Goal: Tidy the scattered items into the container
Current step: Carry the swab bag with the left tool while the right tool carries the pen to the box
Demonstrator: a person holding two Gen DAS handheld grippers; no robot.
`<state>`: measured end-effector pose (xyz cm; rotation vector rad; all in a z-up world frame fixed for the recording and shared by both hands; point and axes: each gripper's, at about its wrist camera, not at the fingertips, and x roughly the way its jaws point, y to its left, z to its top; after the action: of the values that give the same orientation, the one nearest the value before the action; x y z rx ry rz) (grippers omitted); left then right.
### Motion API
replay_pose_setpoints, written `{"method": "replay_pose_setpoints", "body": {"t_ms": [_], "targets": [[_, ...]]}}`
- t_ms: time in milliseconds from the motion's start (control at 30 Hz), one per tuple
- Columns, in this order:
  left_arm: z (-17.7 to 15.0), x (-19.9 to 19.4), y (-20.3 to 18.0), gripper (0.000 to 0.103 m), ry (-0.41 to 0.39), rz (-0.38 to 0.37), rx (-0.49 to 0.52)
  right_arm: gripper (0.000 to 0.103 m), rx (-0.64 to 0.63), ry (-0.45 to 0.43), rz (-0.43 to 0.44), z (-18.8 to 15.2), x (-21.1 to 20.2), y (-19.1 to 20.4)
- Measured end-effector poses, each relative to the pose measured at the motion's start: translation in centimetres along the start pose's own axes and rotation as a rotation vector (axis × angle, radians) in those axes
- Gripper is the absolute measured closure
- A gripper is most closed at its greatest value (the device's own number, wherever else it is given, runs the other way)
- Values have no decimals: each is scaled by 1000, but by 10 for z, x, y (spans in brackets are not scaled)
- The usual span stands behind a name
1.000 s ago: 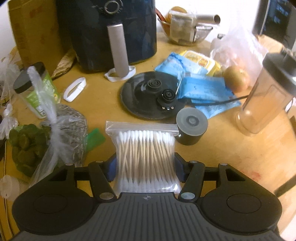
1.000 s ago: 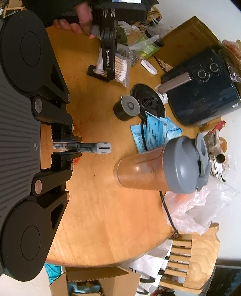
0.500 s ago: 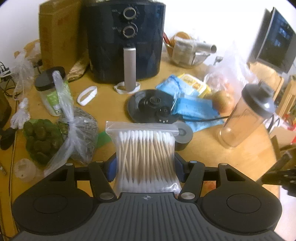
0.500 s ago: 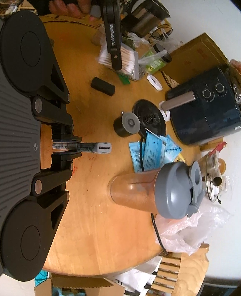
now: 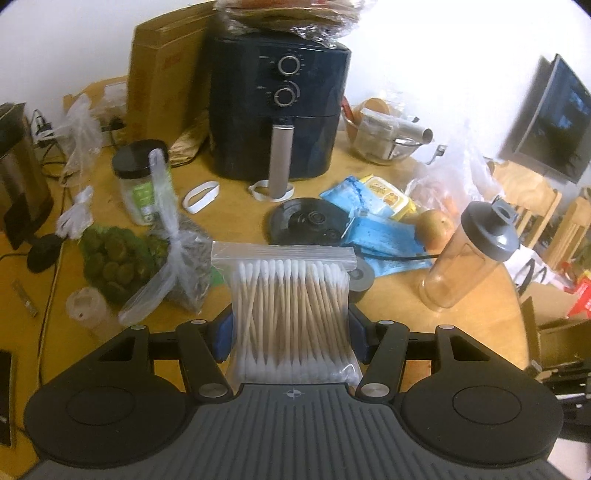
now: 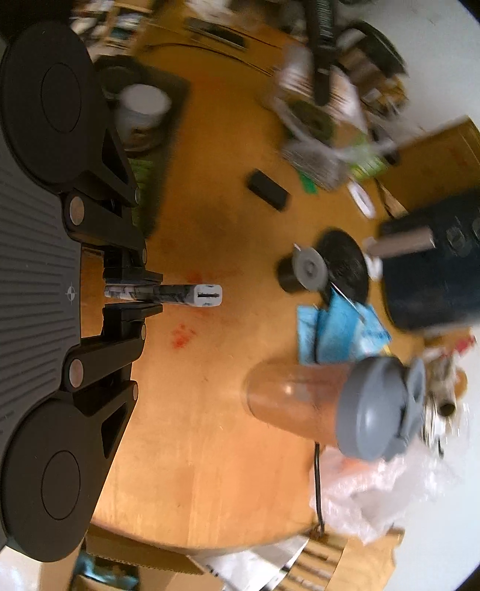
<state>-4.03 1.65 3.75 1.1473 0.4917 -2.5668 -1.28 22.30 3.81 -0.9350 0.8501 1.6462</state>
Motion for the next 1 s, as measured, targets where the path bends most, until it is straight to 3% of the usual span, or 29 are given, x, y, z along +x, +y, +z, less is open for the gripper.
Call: {"method": "replay_pose_setpoints", "body": {"t_ms": [200, 333, 700, 1000], "targets": [[-16, -16, 6, 45, 10, 31, -33, 92, -148, 42, 137, -9, -7, 12], [-28, -25, 7, 45, 16, 55, -70, 92, -190, 42, 183, -4, -2, 18], [-62, -46, 11, 45, 67, 63, -94, 92, -257, 35, 231, 3, 18, 34], [-82, -39, 15, 45, 151, 3, -48, 92, -183, 15, 188, 3, 19, 48]]}}
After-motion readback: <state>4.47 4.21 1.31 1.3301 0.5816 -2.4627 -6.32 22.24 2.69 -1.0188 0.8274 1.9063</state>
